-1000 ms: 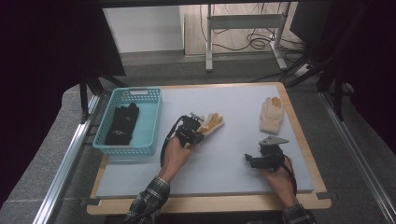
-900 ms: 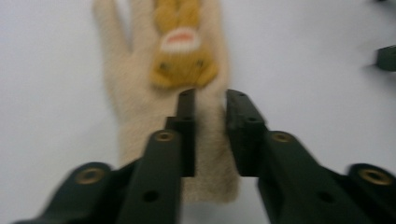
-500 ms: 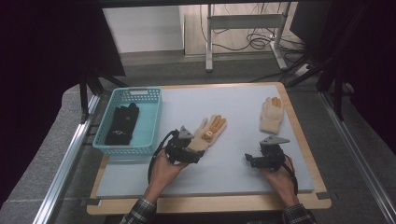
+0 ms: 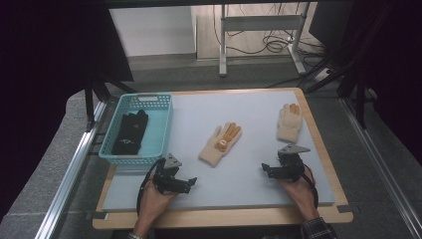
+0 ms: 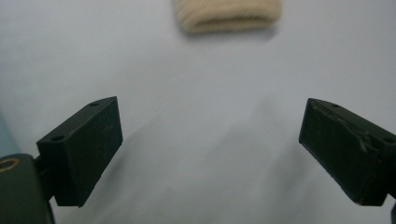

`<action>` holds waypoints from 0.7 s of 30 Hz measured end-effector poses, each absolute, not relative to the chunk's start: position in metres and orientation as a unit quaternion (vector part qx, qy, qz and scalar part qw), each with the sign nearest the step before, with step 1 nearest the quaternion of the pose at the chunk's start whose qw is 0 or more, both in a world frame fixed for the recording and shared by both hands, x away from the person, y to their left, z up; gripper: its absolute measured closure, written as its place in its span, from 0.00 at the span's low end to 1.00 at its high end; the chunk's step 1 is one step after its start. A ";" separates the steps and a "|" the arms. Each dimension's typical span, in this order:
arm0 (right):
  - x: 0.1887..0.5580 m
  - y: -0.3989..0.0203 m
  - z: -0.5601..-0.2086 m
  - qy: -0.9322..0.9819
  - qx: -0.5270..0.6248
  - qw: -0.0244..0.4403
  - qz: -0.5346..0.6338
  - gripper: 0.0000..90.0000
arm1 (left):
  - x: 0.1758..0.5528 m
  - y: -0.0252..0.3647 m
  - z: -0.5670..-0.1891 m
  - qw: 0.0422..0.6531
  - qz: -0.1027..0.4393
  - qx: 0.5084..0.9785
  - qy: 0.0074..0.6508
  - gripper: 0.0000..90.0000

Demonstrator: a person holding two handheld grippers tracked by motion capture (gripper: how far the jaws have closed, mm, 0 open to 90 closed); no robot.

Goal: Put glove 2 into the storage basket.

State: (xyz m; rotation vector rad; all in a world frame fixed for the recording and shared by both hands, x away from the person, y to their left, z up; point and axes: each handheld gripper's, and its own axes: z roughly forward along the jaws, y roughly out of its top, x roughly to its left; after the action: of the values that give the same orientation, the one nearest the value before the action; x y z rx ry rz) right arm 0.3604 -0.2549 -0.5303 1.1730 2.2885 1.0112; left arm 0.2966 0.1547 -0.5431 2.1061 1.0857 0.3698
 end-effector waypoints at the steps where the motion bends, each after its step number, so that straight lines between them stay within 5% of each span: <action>1: 0.361 -0.256 -0.530 0.814 0.417 0.187 0.359 0.22 | 0.297 0.156 -0.546 0.360 0.147 0.819 0.423 0.06; 12: 0.375 -0.279 -0.513 0.805 0.424 0.195 0.366 0.31 | 0.298 0.155 -0.551 0.349 0.150 0.823 0.421 0.05; 21: 0.428 -0.315 -0.487 0.774 0.458 0.234 0.369 0.45 | 0.298 0.155 -0.551 0.349 0.151 0.823 0.422 0.04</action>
State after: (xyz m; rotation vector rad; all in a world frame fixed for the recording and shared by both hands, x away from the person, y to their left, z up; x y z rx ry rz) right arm 0.4282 -0.3148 -0.4865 1.2583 2.1255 1.0119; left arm 0.2976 0.1549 -0.5509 2.1336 1.0934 0.3907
